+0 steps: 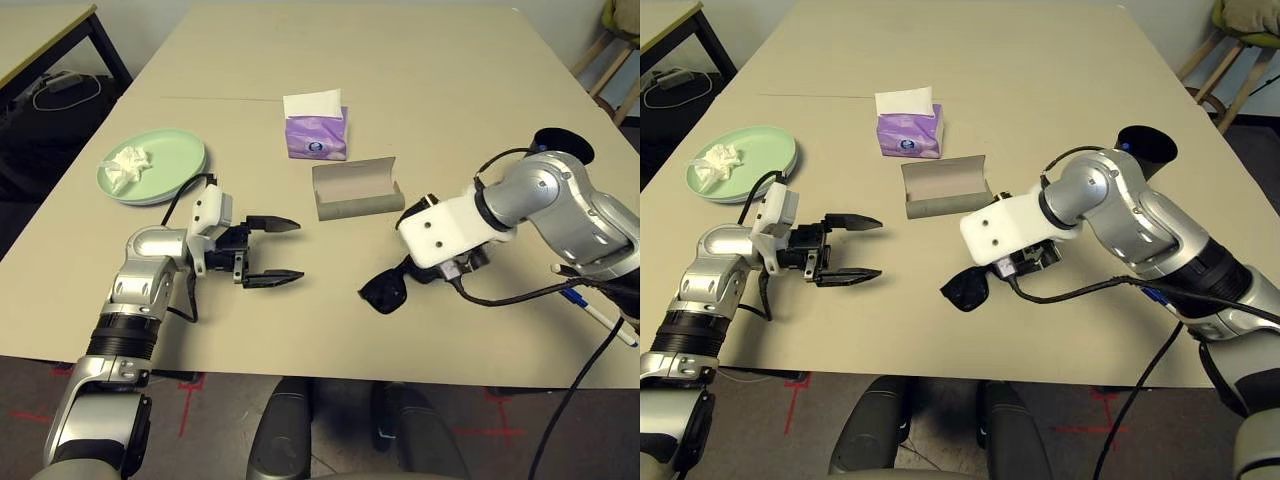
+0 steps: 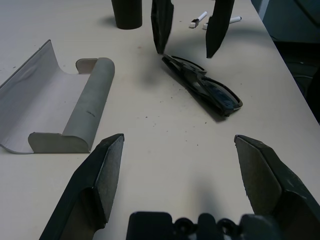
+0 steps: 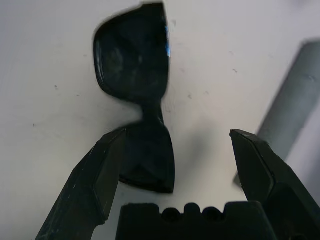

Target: Organize and tidy the items on the table.

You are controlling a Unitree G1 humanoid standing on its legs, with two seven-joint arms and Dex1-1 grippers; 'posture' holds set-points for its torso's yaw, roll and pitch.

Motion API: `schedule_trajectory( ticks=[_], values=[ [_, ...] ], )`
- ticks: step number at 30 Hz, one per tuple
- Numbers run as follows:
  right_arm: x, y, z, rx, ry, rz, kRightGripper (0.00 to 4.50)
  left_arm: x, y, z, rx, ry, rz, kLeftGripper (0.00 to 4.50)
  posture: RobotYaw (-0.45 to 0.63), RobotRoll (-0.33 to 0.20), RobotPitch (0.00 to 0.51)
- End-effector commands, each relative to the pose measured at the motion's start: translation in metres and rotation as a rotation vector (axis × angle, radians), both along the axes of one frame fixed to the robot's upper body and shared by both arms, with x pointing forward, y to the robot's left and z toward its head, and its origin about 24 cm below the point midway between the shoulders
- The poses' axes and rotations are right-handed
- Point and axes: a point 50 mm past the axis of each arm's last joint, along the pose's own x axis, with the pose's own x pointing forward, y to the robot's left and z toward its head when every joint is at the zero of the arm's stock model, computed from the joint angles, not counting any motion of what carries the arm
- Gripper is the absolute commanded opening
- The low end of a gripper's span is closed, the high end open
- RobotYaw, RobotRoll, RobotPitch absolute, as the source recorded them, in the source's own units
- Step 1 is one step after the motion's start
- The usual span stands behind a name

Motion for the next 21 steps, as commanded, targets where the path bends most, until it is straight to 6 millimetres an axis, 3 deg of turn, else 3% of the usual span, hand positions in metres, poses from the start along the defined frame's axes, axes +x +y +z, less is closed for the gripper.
schedule_trajectory(
  ticks=[1,9,21],
  values=[
    [-0.003,0.004,-0.006,-0.046,-0.001,0.035,4.50,-0.002,-0.004,0.000,0.008,-0.008,-0.020,4.47,0.30,0.000,0.174],
    [-0.005,0.010,-0.022,-0.069,-0.015,0.068,4.50,-0.005,-0.005,0.001,0.006,-0.022,-0.021,4.47,0.31,0.000,0.180],
    [0.002,0.013,-0.016,-0.091,-0.040,0.072,4.50,-0.007,-0.006,0.001,0.009,-0.025,-0.018,4.47,0.32,0.000,0.176]
  ],
)
